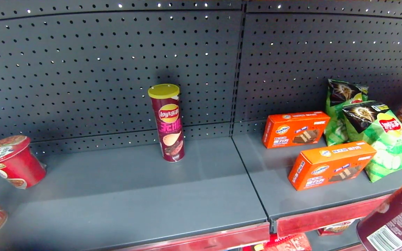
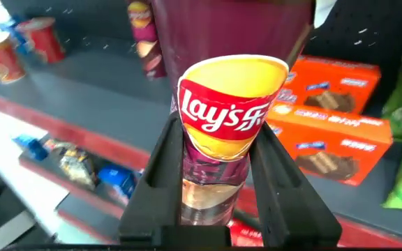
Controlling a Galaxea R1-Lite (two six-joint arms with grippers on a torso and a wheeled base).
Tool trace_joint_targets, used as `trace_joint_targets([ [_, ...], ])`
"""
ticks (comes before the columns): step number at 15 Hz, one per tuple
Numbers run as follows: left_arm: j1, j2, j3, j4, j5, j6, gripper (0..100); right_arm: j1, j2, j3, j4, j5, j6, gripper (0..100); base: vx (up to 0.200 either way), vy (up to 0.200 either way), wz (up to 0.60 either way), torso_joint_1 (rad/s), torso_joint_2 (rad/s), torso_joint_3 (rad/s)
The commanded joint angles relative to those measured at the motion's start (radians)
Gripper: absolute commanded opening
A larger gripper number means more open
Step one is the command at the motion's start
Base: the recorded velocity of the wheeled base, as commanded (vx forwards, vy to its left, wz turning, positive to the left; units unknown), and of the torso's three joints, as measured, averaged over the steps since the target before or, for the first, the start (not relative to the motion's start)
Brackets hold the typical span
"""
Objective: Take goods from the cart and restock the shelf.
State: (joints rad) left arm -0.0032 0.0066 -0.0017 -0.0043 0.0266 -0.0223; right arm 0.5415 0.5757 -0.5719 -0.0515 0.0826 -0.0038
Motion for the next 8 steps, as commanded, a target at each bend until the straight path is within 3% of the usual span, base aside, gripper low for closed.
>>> trace_joint_targets([
  [1, 0.0, 0.001, 0.0, 0.0, 0.001, -0.001, 100, 0.003, -0.004, 0.0, 0.004, 0.0, 0.001, 0, 0.0, 0.0, 0.0, 0.0, 0.0, 0.0],
  [3, -0.001, 0.003, 0.0, 0.0, -0.008, 0.01, 100, -0.005, 0.013, -0.003, 0.012, -0.006, 0.001, 0, 0.0, 0.0, 0.0, 0.0, 0.0, 0.0],
  [4, 0.0, 0.001, 0.002, 0.0, -0.011, 0.038, 100, -0.008, 0.03, -0.013, 0.01, -0.007, 0.001, 0, 0.0, 0.0, 0.0, 0.0, 0.0, 0.0],
  [8, -0.006, 0.013, 0.0, 0.001, -0.042, 0.042, 100, -0.012, 0.065, 0.003, 0.009, -0.006, 0.001, 0, 0.0, 0.0, 0.0, 0.0, 0.0, 0.0],
])
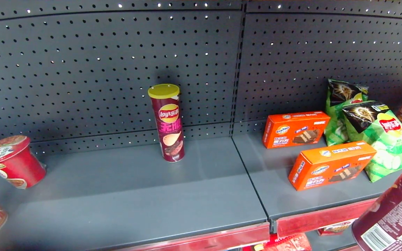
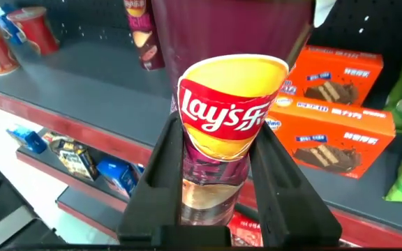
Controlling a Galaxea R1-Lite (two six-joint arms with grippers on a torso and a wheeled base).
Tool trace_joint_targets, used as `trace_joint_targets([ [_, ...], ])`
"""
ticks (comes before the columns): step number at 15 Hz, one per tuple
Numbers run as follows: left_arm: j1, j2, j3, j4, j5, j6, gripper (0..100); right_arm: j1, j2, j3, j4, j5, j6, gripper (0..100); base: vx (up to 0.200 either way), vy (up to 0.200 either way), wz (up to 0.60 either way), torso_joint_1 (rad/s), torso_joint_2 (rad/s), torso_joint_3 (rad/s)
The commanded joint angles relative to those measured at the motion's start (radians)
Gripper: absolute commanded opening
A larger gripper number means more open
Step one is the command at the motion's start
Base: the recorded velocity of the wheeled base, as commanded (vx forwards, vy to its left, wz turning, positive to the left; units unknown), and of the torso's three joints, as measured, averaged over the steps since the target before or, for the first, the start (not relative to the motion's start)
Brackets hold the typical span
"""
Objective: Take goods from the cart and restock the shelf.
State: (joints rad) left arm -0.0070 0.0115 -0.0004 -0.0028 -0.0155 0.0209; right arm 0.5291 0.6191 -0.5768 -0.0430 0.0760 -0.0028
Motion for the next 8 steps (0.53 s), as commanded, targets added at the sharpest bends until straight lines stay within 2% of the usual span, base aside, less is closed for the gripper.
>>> trace_joint_targets([
  [1, -0.002, 0.022, -0.003, -0.002, -0.014, 0.03, 100, -0.001, 0.028, 0.02, -0.002, -0.002, -0.002, 0, 0.0, 0.0, 0.0, 0.0, 0.0, 0.0],
  [2, -0.005, 0.03, -0.016, -0.002, -0.053, 0.067, 100, -0.001, 0.037, 0.022, -0.002, -0.004, -0.003, 0, 0.0, 0.0, 0.0, 0.0, 0.0, 0.0],
  [3, -0.005, 0.042, -0.062, 0.01, -0.107, 0.067, 100, -0.003, 0.039, 0.023, -0.002, -0.007, -0.005, 0, 0.0, 0.0, 0.0, 0.0, 0.0, 0.0],
  [4, -0.007, 0.093, -0.153, 0.093, -0.184, 0.067, 100, -0.001, 0.044, 0.018, -0.002, -0.024, -0.006, 0, 0.0, 0.0, 0.0, 0.0, 0.0, 0.0],
  [5, -0.014, 0.114, -0.187, 0.129, -0.215, 0.071, 100, -0.001, 0.044, 0.017, -0.002, -0.033, -0.006, 0, 0.0, 0.0, 0.0, 0.0, 0.0, 0.0],
  [6, -0.036, 0.16, -0.242, 0.161, -0.29, 0.07, 100, -0.003, 0.045, 0.018, -0.002, -0.039, -0.006, 0, 0.0, 0.0, 0.0, 0.0, 0.0, 0.0],
  [8, -0.048, 0.283, -0.314, 0.152, -0.337, 0.07, 100, -0.003, 0.045, 0.022, -0.002, -0.039, -0.006, 0, 0.0, 0.0, 0.0, 0.0, 0.0, 0.0],
])
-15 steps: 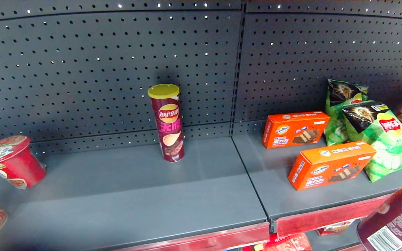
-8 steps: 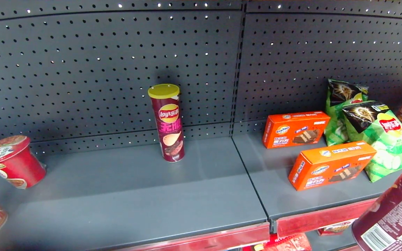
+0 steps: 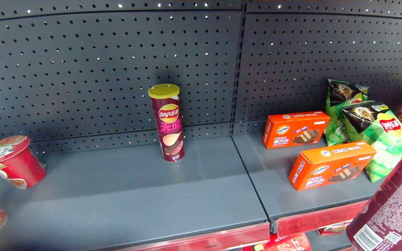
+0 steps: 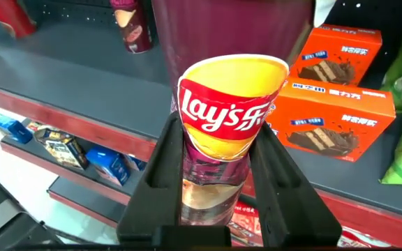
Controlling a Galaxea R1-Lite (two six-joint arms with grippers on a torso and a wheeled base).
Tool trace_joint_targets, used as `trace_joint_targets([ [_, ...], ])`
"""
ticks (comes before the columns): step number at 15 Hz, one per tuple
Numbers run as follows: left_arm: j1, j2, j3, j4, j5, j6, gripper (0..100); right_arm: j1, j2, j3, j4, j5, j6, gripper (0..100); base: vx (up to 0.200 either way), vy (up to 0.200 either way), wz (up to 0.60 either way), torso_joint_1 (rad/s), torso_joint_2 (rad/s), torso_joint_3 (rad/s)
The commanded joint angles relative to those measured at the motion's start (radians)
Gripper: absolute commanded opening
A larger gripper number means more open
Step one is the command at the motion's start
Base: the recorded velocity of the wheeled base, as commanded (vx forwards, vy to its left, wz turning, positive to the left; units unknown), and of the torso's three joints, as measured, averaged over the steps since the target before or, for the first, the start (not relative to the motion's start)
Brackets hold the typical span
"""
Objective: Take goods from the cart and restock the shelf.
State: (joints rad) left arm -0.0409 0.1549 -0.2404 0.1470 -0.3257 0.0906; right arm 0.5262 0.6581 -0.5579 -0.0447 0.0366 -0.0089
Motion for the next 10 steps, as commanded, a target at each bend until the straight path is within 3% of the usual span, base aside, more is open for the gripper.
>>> trace_joint_targets([
  [1, -0.014, 0.21, -0.105, -0.017, -0.03, -0.003, 100, -0.002, 0.006, 0.003, 0.0, -0.001, 0.001, 0, 0.0, 0.0, 0.0, 0.0, 0.0, 0.0],
  [3, -0.037, 0.388, -0.112, -0.181, -0.081, -0.04, 100, -0.003, 0.008, 0.004, 0.0, -0.001, 0.001, 0, 0.0, 0.0, 0.0, 0.0, 0.0, 0.0],
  [5, -0.056, 0.5, -0.131, -0.294, -0.104, -0.134, 100, -0.021, 0.014, 0.004, -0.003, -0.023, 0.001, 0, 0.0, 0.0, 0.0, 0.0, 0.0, 0.0],
  [7, -0.065, 0.543, -0.209, -0.224, -0.111, -0.146, 100, -0.031, 0.005, 0.01, -0.003, -0.03, 0.001, 0, 0.0, 0.0, 0.0, 0.0, 0.0, 0.0],
  [9, -0.14, 0.574, -0.263, -0.127, -0.111, -0.146, 100, -0.031, 0.005, 0.023, -0.009, -0.03, 0.001, 0, 0.0, 0.0, 0.0, 0.0, 0.0, 0.0],
  [10, -0.157, 0.598, -0.263, -0.133, -0.111, -0.144, 100, -0.031, 0.006, 0.021, -0.009, -0.03, 0.001, 0, 0.0, 0.0, 0.0, 0.0, 0.0, 0.0],
])
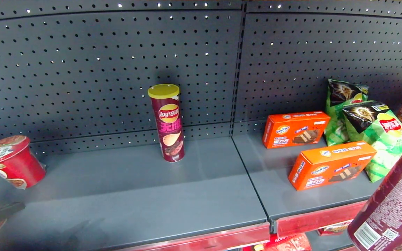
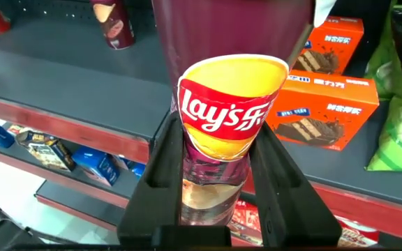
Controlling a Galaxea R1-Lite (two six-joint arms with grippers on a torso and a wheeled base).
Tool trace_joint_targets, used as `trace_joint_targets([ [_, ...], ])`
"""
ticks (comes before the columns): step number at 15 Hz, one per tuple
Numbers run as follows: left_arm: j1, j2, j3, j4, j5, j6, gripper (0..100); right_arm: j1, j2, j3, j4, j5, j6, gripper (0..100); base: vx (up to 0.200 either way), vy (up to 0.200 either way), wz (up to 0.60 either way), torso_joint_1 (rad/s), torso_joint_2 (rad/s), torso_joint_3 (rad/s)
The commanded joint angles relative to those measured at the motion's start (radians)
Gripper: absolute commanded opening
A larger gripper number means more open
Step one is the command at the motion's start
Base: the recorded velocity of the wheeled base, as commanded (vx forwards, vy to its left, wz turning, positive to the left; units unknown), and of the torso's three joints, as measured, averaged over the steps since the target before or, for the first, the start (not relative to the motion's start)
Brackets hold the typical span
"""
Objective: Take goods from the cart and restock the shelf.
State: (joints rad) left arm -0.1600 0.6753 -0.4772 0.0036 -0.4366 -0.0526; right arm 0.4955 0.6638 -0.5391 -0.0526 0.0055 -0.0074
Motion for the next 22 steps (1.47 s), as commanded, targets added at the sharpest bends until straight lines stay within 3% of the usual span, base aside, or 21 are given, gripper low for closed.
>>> trace_joint_targets([
  [1, -0.044, 0.101, -0.023, -0.008, -0.002, -0.003, 100, 0.0, 0.002, -0.002, -0.001, 0.001, 0.0, 0, 0.0, 0.0, 0.0, 0.0, 0.0, 0.0],
  [3, -0.047, 0.145, -0.037, -0.039, -0.005, -0.036, 100, 0.0, -0.001, -0.007, -0.001, -0.001, 0.0, 0, 0.0, 0.0, 0.0, 0.0, 0.0, 0.0],
  [7, -0.05, 0.259, -0.077, -0.062, -0.008, -0.023, 100, -0.017, -0.012, 0.001, -0.001, -0.001, -0.003, 0, 0.0, 0.0, 0.0, 0.0, 0.0, 0.0],
  [10, -0.036, 0.438, -0.061, -0.241, -0.013, 0.03, 100, -0.049, -0.013, 0.001, -0.001, -0.001, -0.003, 0, 0.0, 0.0, 0.0, 0.0, 0.0, 0.0],
  [11, -0.036, 0.46, -0.058, -0.272, -0.013, 0.034, 100, -0.054, -0.013, 0.002, -0.001, 0.001, -0.003, 0, 0.0, 0.0, 0.0, 0.0, 0.0, 0.0],
  [12, -0.035, 0.553, -0.054, -0.395, -0.013, 0.04, 100, -0.058, -0.02, 0.004, -0.001, 0.001, -0.003, 0, 0.0, 0.0, 0.0, 0.0, 0.0, 0.0],
  [13, -0.033, 0.592, -0.06, -0.444, -0.013, 0.04, 100, -0.058, -0.02, 0.004, -0.001, 0.001, -0.003, 0, 0.0, 0.0, 0.0, 0.0, 0.0, 0.0],
  [19, -0.01, 0.765, -0.077, -0.571, -0.013, 0.062, 100, -0.058, -0.01, 0.002, -0.012, 0.002, -0.003, 0, 0.0, 0.0, 0.0, 0.0, 0.0, 0.0],
  [20, 0.014, 0.813, -0.081, -0.643, -0.022, 0.06, 100, -0.058, -0.01, -0.001, -0.012, 0.002, -0.003, 0, 0.0, 0.0, 0.0, 0.0, 0.0, 0.0],
  [22, 0.048, 0.863, -0.1, -0.711, -0.116, 0.062, 100, -0.058, -0.012, -0.004, -0.012, 0.002, -0.003, 0, 0.0, 0.0, 0.0, 0.0, 0.0, 0.0],
])
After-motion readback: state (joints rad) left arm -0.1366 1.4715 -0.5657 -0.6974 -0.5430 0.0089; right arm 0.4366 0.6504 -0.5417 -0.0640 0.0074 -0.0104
